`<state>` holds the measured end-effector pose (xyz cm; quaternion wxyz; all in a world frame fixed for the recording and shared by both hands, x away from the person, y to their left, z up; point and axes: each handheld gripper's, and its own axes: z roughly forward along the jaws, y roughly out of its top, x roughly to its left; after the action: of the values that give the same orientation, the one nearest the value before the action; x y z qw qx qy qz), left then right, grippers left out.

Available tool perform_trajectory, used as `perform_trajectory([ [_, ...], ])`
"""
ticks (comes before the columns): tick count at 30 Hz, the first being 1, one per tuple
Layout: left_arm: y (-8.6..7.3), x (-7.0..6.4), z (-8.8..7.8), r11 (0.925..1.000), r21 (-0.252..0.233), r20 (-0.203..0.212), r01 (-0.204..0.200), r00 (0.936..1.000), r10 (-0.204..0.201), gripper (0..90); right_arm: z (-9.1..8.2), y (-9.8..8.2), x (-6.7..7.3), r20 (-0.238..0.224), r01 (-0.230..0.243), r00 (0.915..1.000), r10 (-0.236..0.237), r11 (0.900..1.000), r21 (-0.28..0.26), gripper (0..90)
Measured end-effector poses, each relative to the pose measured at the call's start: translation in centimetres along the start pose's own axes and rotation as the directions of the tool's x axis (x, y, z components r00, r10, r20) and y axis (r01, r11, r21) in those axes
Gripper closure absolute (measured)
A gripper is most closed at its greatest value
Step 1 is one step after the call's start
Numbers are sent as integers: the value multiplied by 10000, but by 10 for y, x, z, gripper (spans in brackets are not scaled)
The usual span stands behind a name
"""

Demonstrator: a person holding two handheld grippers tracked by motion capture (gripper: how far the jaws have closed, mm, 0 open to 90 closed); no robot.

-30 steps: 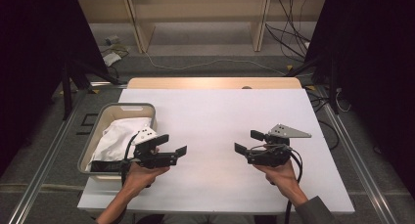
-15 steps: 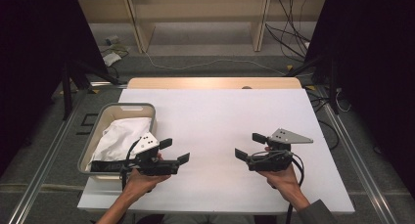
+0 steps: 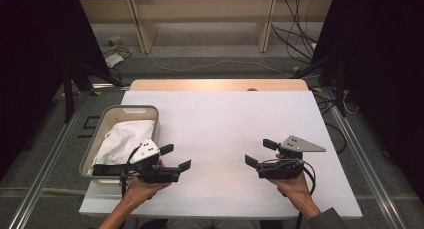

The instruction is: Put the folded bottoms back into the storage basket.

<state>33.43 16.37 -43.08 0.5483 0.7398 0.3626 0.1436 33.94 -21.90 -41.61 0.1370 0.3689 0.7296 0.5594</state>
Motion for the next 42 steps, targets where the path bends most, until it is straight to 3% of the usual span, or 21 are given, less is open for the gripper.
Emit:
perform_trajectory([
  [14, -3, -7, -8, 9977, -467, -32, -484, 9988, 483, 64, -9, -9, 1, 117, -73, 9999, 73, 10000, 11, 94],
  [24, -6, -6, -10, 9978, -269, -221, -609, 9979, 603, 21, -17, -14, 0, 317, -169, 9994, 170, 9999, -16, 94],
  [30, -9, -5, -11, 9983, -95, -296, -576, 9979, 573, 2, -21, -18, 1, 460, 50, 9989, -54, 10000, 78, 94],
  [42, -15, -5, -17, 9988, 178, -374, -446, 9983, 453, 0, -35, -25, 3, 1082, -54, 9941, 27, 9997, 243, 124],
])
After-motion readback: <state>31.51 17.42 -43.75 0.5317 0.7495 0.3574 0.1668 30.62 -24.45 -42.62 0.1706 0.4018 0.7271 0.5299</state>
